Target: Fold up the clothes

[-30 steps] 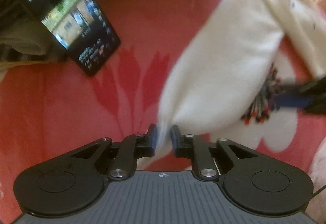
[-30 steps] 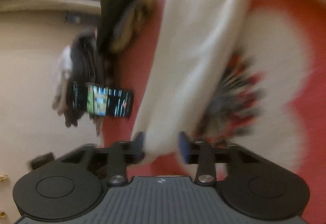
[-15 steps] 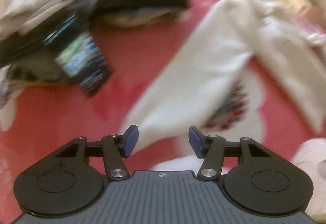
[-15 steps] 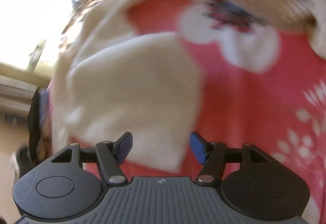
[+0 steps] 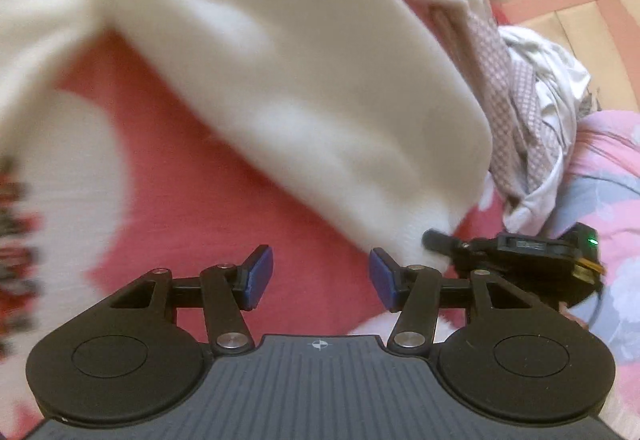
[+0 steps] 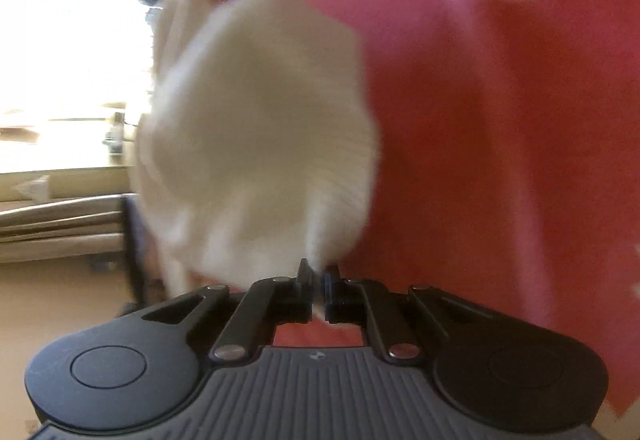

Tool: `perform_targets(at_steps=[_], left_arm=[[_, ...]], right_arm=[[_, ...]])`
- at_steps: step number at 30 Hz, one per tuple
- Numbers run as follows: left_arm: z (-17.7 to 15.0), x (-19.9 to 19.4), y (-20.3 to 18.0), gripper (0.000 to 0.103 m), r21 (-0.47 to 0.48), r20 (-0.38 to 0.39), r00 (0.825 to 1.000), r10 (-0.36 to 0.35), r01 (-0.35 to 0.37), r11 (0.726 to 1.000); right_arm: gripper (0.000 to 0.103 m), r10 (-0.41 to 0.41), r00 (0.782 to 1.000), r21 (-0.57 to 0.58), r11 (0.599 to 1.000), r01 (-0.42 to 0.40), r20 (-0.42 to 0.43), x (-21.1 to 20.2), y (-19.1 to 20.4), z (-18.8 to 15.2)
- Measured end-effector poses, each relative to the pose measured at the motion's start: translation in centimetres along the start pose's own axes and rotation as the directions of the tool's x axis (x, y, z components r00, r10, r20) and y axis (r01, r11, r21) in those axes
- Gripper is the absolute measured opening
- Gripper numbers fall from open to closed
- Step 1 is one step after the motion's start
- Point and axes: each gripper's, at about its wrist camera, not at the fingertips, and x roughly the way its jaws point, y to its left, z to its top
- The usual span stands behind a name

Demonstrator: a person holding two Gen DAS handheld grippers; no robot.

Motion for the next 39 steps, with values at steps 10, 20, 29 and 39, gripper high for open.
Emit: perform_targets(at_steps=[10,20,29,39], left_arm=[[0.9,0.6,0.6,0.058,-0.143,0.096,0.983,-0.158,0.171,0.975],[1.3,-0.1,3.9,0.060,-0.362,0.294,0.908,-0.299,0.395,0.844],[-0.6,-3.5,3.1,0.004,-0.342,0.201,0.976,-0.086,0.152,0.927],[-4.5,-11.4,7.1,0.004,-0.299,0.167,0.977,0.133,-0.079,0.951]], right_arm=[[0.006,0.268,0.952,0.123,0.950,-0.286,0.147,-3.2,1.3,6.5],[0.006,0.283,0.951,0.242,0.921,-0.306,0.127,-2.5,-1.0,5.6],[0.005,0.159,0.979,-0.055,0.984,-0.167,-0.126,-3.1,6.2,-1.1],[0.010,-0.108,0.910,-0.190,0.981,0.033,-0.400,2.1,9.4,-10.8]])
